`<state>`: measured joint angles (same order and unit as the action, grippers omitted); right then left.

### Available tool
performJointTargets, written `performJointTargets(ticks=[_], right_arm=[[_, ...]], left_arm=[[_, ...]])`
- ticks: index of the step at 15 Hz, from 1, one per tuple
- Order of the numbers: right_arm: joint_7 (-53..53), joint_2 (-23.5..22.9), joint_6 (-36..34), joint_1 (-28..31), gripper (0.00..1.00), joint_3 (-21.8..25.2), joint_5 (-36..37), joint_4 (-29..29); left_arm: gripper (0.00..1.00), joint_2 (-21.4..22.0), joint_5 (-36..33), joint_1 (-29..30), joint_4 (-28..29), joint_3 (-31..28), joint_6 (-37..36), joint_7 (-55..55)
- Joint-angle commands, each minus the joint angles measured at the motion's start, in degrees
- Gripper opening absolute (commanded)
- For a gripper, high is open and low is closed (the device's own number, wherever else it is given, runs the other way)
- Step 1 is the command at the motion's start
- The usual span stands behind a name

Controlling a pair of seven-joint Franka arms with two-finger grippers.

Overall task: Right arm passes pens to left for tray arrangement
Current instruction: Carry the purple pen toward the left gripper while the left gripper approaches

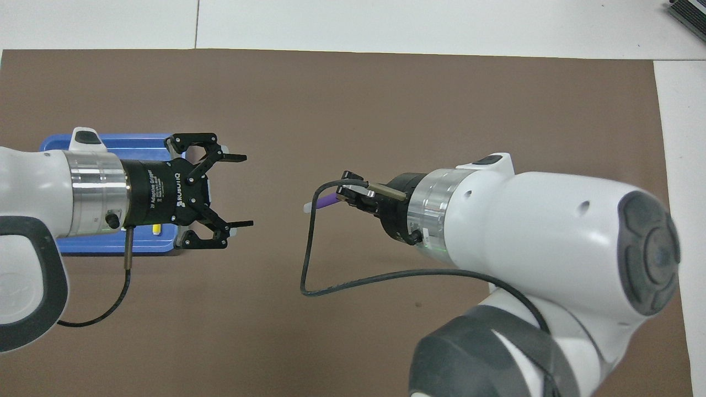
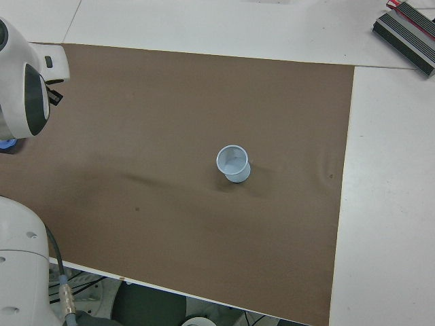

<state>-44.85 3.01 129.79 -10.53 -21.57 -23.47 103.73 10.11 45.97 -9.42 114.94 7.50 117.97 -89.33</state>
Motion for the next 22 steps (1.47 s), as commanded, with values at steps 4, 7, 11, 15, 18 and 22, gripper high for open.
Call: performJointTargets(ticks=[4,7,11,15,18,22], right_arm=[[-5.2,2.7,8.5,-3.4,0.0,0.3,-1.6,5.8],[-4.5,2.7,8.5,-3.4,0.0,0.3,-1.6,5.9],[-4.0,2.5,8.5,-3.4,0.0,0.3,-1.6,5.8],[-3.0,2.4,8.3,-3.1,0.0,0.4,-1.6,5.8],[-2.6,2.3,8.3,-3.0,0.0,0.3,-1.6,5.7],[-2.6,2.3,8.3,-3.0,0.0,0.4,-1.6,5.7]], left_arm=[[0.99,2.3,0.7,-7.6,4.9,-0.6,9.0,-6.0],[0.99,2.6,0.7,-9.0,6.1,-0.6,10.8,-6.6],[0.99,3.0,0.7,-10.3,7.6,0.6,14.9,-8.1],[0.94,3.1,0.7,-10.4,7.8,1.3,15.9,-8.6],[0.83,3.1,0.7,-10.4,7.8,1.5,16.1,-8.6],[0.48,3.1,0.6,-10.4,7.8,1.8,16.1,-8.6]])
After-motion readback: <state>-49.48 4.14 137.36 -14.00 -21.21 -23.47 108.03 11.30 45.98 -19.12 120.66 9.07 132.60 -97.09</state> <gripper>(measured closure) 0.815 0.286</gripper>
